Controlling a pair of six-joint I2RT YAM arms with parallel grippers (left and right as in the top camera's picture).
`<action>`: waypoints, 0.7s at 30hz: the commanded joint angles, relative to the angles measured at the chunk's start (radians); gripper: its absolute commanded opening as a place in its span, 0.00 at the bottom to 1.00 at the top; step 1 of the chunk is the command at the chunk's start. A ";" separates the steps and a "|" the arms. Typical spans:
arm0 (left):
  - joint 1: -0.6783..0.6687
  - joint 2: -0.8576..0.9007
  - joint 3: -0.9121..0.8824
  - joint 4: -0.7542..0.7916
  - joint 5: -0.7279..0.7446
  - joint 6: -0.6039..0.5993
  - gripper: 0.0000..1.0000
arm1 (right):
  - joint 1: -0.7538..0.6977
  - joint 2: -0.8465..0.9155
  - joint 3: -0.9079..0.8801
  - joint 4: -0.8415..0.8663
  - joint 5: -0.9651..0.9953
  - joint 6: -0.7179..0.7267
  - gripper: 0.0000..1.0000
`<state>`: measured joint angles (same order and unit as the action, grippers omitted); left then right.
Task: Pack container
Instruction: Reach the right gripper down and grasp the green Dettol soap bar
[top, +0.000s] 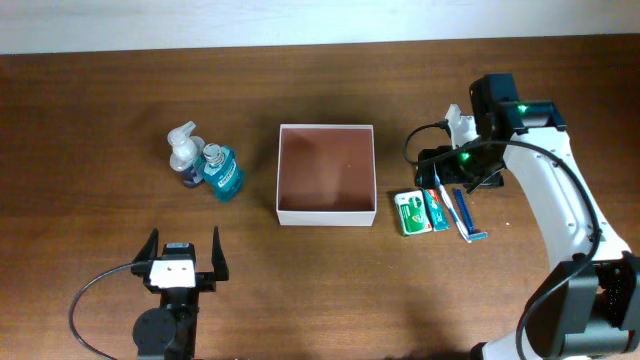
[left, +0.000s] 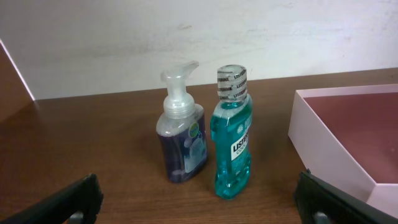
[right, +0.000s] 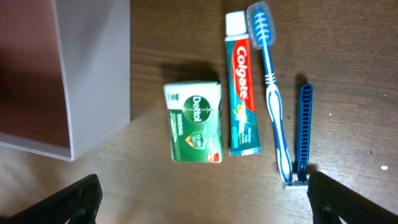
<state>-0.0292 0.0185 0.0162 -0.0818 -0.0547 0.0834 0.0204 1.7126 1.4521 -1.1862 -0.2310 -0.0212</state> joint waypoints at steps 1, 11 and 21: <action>0.006 -0.005 -0.007 0.002 0.014 0.012 0.99 | -0.004 0.005 -0.029 0.021 -0.019 0.023 0.99; 0.006 -0.005 -0.007 0.002 0.014 0.012 0.99 | 0.041 0.005 -0.181 0.108 0.113 0.064 0.91; 0.006 -0.005 -0.007 0.002 0.014 0.012 0.99 | 0.129 0.005 -0.220 0.148 0.244 0.187 0.82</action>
<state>-0.0292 0.0185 0.0162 -0.0818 -0.0547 0.0837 0.1211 1.7142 1.2423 -1.0420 -0.0631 0.0978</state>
